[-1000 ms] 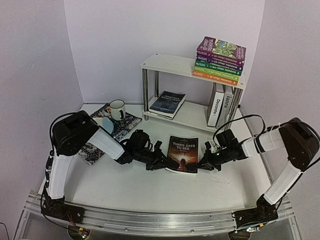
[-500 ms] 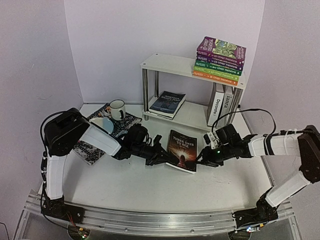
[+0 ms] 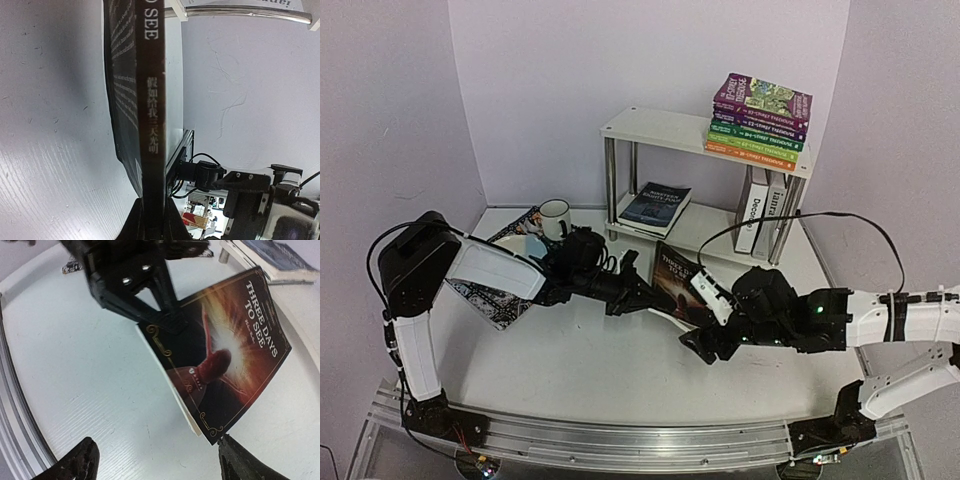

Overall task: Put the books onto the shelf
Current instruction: Adjust the book at the center of the board.

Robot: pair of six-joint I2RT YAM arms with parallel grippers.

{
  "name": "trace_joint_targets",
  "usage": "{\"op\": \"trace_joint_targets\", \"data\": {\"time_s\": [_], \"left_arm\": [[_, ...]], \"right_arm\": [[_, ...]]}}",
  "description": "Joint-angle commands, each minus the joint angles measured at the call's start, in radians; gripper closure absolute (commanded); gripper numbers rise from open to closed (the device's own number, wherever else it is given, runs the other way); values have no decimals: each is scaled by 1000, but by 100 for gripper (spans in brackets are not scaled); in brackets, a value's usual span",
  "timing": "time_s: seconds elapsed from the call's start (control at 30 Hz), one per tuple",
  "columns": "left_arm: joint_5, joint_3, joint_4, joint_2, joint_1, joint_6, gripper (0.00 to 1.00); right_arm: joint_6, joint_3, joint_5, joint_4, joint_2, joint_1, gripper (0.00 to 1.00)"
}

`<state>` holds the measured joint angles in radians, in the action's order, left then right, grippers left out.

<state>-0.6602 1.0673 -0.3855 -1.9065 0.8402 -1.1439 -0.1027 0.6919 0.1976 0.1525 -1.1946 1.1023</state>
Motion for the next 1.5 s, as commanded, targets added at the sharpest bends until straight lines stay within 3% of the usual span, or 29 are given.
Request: {"op": "trace_joint_targets", "data": {"time_s": [0.0,0.47,0.77,0.97,1.13,1.23,1.4,1.47], "left_arm": [[-13,4,-19,99,-6,31,100],[-5,-10,35,175,-7,43,100],[-17,-13,41,192,-9,39,100],[-20,-21,46,210,-18,39,100],[-22,-30,51,224,-26,41,100],[-22,-32,53,233,-28,41,100],[-26,-29,61,252,-34,47,100],[-27,-28,67,259,-40,54,100]], "right_arm": [[230,79,302,10,-58,111,13],[356,229,492,97,-367,129,14],[458,233,632,218,-452,152,27],[538,209,683,281,-474,162,34],[559,193,675,287,-458,162,32],[575,192,676,287,-456,162,42],[613,204,681,287,-462,164,50],[616,208,680,289,-459,165,44]]}}
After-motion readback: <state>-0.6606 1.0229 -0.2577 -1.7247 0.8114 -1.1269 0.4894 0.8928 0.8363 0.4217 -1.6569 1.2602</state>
